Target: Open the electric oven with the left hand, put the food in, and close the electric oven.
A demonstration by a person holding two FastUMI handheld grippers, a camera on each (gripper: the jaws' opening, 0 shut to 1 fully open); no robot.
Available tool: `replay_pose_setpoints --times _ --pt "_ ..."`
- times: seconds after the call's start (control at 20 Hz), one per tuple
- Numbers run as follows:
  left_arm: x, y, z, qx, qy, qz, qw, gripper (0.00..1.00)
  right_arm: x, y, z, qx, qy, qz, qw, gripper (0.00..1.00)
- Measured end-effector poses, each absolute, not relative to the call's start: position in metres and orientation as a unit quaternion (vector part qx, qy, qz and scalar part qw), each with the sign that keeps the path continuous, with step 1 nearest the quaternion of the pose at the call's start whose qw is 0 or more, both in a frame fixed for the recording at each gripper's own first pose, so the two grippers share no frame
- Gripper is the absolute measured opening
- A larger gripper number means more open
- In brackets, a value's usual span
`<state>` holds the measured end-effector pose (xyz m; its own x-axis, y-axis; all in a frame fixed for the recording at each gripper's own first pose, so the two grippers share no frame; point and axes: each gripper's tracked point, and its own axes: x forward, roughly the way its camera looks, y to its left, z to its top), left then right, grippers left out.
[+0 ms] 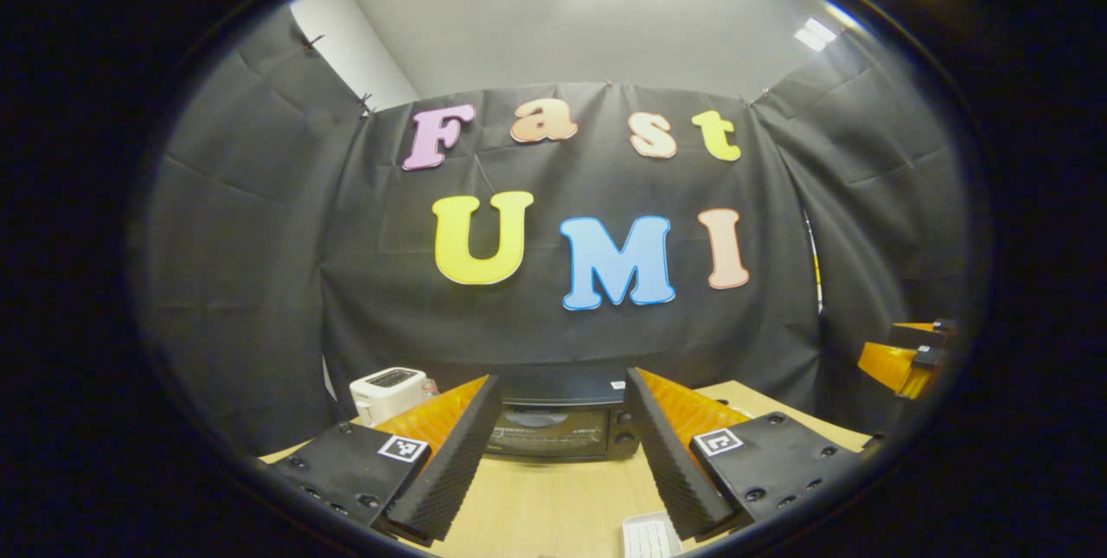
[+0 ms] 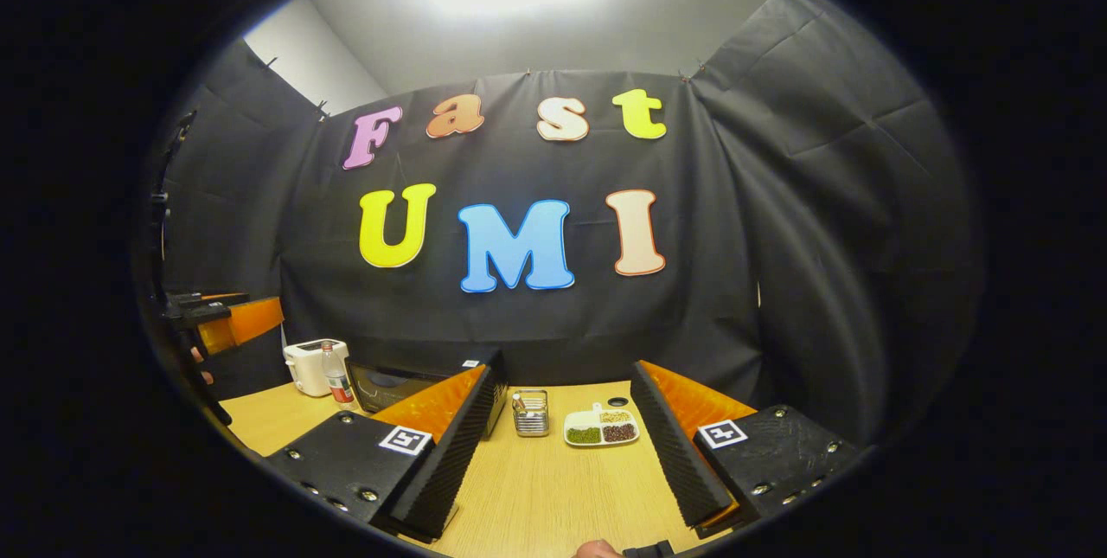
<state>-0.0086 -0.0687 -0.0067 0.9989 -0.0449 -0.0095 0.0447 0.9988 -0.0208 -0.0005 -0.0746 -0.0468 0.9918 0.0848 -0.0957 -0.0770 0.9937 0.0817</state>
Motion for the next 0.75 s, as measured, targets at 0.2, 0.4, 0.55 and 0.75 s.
replay_pose_setpoints --times 0.2,0.4,0.55,0.75 --pt "-0.02 -0.051 0.006 -0.015 -0.007 -0.015 1.0 0.92 -0.008 -0.062 -0.047 0.047 0.061 0.05 0.996 0.96" --pt "-0.029 -0.035 0.002 -0.023 -0.001 -0.009 1.0 0.96 -0.015 -0.051 -0.035 0.038 0.05 0.051 0.997 0.96" --pt "-0.031 -0.026 -0.001 -0.021 0.001 -0.007 1.0 0.96 -0.014 -0.04 -0.03 0.036 0.045 0.051 0.997 0.96" --pt "-0.032 -0.015 -0.004 -0.018 0.004 -0.008 1.0 1.0 -0.015 -0.031 -0.019 0.033 0.038 0.047 0.998 0.96"
